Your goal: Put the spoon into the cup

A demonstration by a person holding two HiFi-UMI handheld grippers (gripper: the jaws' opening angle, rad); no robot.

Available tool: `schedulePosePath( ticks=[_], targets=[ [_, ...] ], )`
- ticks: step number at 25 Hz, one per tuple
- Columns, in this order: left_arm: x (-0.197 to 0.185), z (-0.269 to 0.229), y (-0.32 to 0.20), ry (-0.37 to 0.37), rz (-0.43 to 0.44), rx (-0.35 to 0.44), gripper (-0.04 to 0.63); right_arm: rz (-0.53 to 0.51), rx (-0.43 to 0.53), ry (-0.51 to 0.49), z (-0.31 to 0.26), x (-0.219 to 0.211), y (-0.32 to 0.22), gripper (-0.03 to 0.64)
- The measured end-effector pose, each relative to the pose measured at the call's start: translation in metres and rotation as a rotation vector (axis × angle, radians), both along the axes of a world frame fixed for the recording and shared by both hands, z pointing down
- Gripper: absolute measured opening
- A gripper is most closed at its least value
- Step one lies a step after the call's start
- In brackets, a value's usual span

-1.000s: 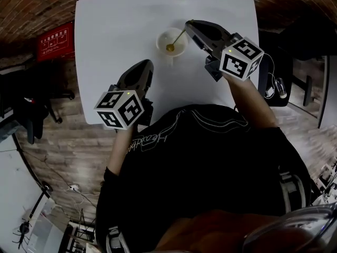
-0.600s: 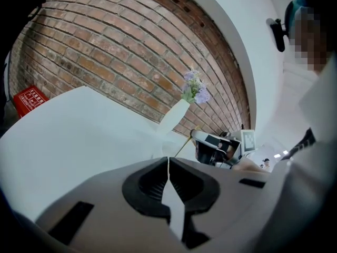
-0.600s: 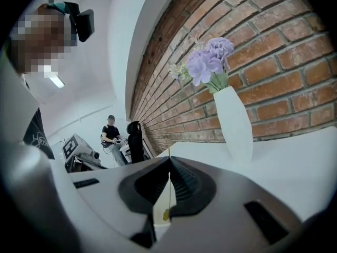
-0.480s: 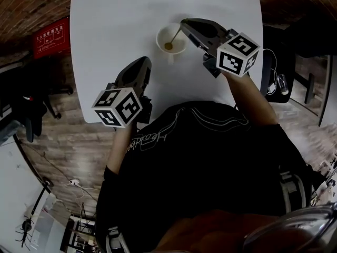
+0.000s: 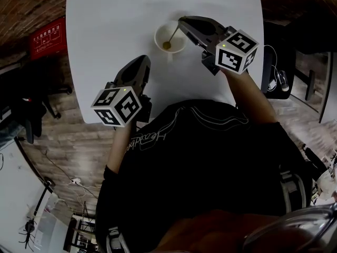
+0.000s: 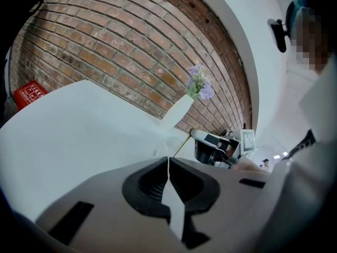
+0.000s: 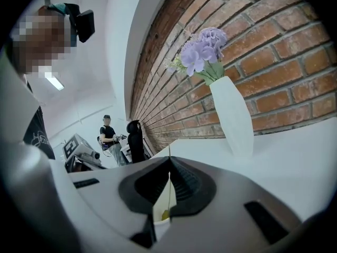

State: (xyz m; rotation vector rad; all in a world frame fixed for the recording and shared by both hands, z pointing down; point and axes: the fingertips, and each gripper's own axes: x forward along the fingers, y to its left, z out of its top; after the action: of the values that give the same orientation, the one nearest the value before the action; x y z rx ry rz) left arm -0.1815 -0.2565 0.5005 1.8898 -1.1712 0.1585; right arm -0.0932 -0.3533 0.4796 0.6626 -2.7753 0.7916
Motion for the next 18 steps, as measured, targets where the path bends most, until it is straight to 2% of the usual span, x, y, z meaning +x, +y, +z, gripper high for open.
schedulePosePath(
  ticks=[4,18],
  targets=[
    [0.001,0.001,0.0,0.0,0.004,-0.003,0.009,-0.002,0.002,0.0,0.004,0.0,-0.005,0.0],
    [-0.001,0.005,0.003,-0.001,-0.002,-0.007,0.009,0.022,-0.081,-0.056,0.019,0.003,-0.022,0.002]
  ],
)
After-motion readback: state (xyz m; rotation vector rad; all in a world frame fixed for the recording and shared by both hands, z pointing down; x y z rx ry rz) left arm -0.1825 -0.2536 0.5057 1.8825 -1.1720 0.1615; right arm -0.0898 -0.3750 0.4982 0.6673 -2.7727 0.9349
